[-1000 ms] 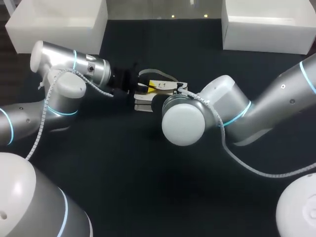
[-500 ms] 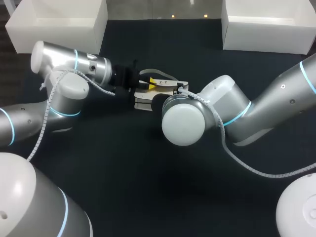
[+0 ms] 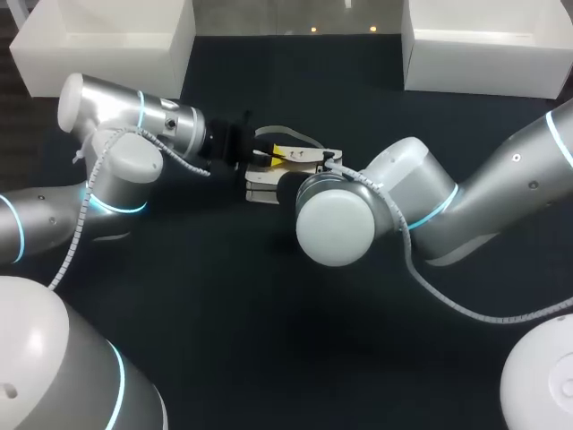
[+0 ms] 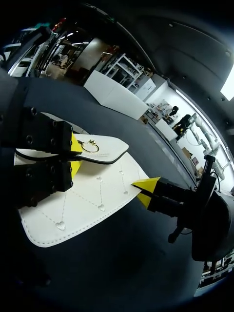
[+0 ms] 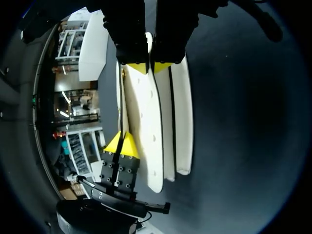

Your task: Pick up the bag, open it, inspect its contents, close it, and place it on the opposite side

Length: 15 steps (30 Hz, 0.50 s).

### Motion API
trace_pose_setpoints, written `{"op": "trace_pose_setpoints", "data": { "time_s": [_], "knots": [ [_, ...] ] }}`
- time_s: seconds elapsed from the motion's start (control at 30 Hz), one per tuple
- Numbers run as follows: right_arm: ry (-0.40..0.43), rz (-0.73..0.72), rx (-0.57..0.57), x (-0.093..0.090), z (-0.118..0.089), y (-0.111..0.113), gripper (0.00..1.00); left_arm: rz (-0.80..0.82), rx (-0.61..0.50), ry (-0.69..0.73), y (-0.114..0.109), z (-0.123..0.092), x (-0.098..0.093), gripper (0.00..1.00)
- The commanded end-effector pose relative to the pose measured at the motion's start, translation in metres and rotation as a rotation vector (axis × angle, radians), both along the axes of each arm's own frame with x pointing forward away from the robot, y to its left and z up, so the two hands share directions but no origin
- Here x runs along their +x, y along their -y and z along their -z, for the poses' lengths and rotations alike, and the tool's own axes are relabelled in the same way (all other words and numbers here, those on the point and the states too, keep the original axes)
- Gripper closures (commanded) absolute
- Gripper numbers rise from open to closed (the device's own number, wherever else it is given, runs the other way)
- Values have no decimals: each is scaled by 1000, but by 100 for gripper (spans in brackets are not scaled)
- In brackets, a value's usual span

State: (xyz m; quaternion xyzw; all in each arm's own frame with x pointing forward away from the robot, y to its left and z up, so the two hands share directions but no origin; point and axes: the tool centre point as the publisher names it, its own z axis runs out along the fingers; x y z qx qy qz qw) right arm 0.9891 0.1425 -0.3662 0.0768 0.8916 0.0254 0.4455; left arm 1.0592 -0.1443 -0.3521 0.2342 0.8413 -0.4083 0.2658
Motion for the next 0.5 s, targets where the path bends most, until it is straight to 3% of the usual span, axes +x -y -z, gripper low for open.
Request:
{"op": "trace_pose_setpoints", "data": {
  "time_s": [0.03, 0.5],
  "knots": [
    [3, 0, 1, 3, 3, -4, 100, 20, -16, 12, -2, 16, 3, 100],
    [3, 0, 1, 3, 3, -4, 100, 100, -74, 21, -22, 18, 15, 100]
  ]
}}
